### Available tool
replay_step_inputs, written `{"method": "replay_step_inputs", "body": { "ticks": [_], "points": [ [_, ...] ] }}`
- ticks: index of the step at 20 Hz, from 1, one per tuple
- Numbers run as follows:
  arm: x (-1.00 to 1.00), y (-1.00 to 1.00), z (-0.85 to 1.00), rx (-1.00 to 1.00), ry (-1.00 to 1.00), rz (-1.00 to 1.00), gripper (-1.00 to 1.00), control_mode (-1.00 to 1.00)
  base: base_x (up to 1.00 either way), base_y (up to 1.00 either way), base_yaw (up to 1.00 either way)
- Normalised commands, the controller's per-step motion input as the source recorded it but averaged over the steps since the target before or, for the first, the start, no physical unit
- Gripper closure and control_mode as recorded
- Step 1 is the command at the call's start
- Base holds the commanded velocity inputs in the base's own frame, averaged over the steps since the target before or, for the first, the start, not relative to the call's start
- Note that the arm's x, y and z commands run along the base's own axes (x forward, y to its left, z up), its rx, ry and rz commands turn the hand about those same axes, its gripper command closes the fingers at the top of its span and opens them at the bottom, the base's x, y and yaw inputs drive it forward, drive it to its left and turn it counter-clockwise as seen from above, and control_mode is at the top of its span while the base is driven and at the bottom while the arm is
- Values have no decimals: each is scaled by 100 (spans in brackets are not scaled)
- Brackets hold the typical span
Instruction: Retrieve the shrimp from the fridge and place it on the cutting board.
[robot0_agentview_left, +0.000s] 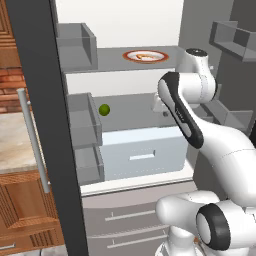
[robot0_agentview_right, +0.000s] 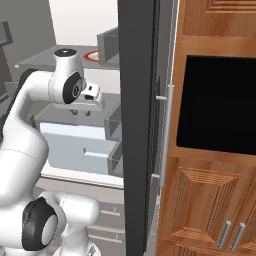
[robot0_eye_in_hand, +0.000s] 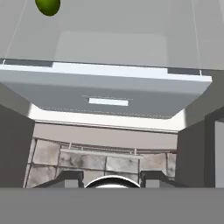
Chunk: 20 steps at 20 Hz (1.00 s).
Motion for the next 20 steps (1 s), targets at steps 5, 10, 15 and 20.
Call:
{"method": "replay_step_inputs", "body": {
  "ticks": [5, 10, 15, 20],
  "points": [
    [6, 3, 7, 0, -4, -2, -100, -100, 0, 0, 0],
    [1, 4, 81, 1, -19, -1, -100, -100, 0, 0, 0],
    [0, 0, 98, 0, -22, 0, -100, -100, 0, 0, 0],
    [10, 0, 67, 0, -21, 0, -100, -100, 0, 0, 0]
  ]
}}
